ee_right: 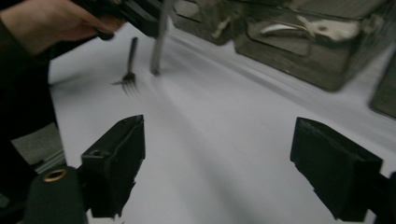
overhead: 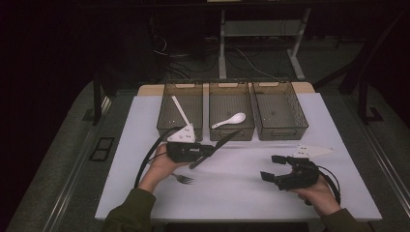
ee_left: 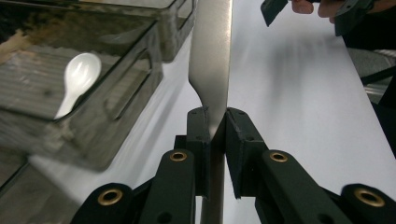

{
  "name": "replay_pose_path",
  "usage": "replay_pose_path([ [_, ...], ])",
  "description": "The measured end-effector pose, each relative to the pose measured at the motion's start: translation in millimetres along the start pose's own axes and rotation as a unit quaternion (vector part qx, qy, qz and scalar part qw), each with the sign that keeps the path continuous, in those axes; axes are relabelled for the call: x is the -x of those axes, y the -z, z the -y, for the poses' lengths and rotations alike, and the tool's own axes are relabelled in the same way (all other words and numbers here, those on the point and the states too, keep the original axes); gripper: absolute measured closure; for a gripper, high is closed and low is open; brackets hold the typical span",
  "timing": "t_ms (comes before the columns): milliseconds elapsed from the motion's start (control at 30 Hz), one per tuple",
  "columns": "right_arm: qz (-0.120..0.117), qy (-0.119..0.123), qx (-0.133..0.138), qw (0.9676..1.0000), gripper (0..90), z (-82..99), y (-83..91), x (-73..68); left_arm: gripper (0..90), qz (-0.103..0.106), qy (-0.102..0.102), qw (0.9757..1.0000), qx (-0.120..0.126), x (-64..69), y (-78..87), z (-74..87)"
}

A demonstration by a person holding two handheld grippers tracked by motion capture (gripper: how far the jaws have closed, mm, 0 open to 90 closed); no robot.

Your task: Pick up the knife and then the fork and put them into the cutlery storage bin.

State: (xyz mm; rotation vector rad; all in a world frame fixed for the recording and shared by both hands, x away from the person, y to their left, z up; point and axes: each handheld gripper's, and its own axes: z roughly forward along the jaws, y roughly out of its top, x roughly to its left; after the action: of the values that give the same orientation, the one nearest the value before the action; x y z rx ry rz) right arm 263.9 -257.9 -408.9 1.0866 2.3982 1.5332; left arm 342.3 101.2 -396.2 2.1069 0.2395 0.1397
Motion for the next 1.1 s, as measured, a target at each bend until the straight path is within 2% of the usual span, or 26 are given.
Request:
replay_pose_path([
  [67,-0.015,0.004,0.01,0.9998,24.0,-6.9,-6.7,-4.9,79.5,0.001,-0.001,1.0,-0.002,4.4,-7.7,-4.6],
  [167,-0.03,-0.004,0.027,0.9992,32.1,-16.4,-14.6,-10.3,79.5,-0.002,-0.004,1.0,-0.003,10.7,-20.2,-12.4],
  [300,-0.04,-0.018,0.053,0.9976,44.0,-29.4,-24.9,-11.9,79.5,-0.011,-0.004,0.9999,0.002,17.3,-34.1,-21.6],
  [433,-0.045,-0.034,0.07,0.9959,51.2,-40.3,-33.8,-8.0,79.5,-0.016,-0.009,0.9998,0.006,22.8,-45.6,-29.2],
  [600,-0.037,-0.06,0.085,0.9939,60.7,-46.8,-39.1,-2.5,79.5,-0.031,-0.009,0.9993,0.018,26.5,-50.7,-35.7],
  [767,-0.03,-0.074,0.093,0.9925,68.2,-51.1,-43.6,0.0,79.5,-0.054,-0.012,0.998,0.03,30.0,-51.0,-39.5],
  [933,-0.025,-0.079,0.101,0.9914,79.4,-54.1,-46.6,2.4,79.5,-0.062,-0.015,0.9974,0.035,32.6,-50.7,-41.0],
  [1000,-0.026,-0.085,0.103,0.9908,80.7,-55.4,-46.4,2.9,79.4,-0.069,-0.016,0.9969,0.036,33.5,-50.7,-41.7],
  [1067,-0.03,-0.091,0.106,0.9898,88.2,-56.5,-46.1,3.3,79.4,-0.073,-0.015,0.9965,0.039,34.1,-51.2,-42.3],
  [1100,-0.036,-0.096,0.111,0.9885,88.5,-56.9,-46.4,2.2,79.4,-0.072,-0.011,0.9966,0.039,34.1,-51.7,-42.3],
])
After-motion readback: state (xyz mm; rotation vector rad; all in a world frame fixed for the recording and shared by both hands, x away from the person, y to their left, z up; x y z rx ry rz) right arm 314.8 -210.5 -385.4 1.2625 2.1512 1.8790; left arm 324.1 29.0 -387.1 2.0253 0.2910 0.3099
